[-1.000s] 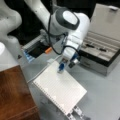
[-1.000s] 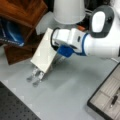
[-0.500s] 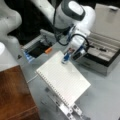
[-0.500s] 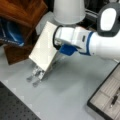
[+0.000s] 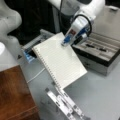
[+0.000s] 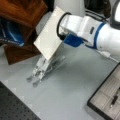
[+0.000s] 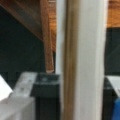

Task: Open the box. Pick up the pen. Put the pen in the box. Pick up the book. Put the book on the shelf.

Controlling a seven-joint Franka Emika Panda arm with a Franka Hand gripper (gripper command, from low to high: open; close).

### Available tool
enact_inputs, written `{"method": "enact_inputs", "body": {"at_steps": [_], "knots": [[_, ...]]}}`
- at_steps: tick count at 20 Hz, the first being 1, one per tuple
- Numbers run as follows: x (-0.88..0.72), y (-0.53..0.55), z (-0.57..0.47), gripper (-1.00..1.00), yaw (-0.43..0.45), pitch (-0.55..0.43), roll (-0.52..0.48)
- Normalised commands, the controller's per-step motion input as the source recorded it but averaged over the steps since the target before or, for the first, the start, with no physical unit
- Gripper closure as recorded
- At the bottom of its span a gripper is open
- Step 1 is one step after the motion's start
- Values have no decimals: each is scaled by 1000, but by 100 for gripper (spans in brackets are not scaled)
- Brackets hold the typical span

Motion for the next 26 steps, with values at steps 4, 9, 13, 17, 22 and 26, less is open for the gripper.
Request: {"method": "enact_inputs", "body": {"at_steps": [4, 9, 13, 17, 22, 26], "knots": [[-24, 62, 361, 100, -384, 173, 86], [-113, 3, 395, 100, -286, 176, 92], [-190, -120, 357, 100, -184, 142, 109], [-213, -236, 356, 100, -102, 126, 138], [-197, -322, 344, 100, -6, 111, 126], [-185, -493, 337, 100, 74, 68, 101]]}}
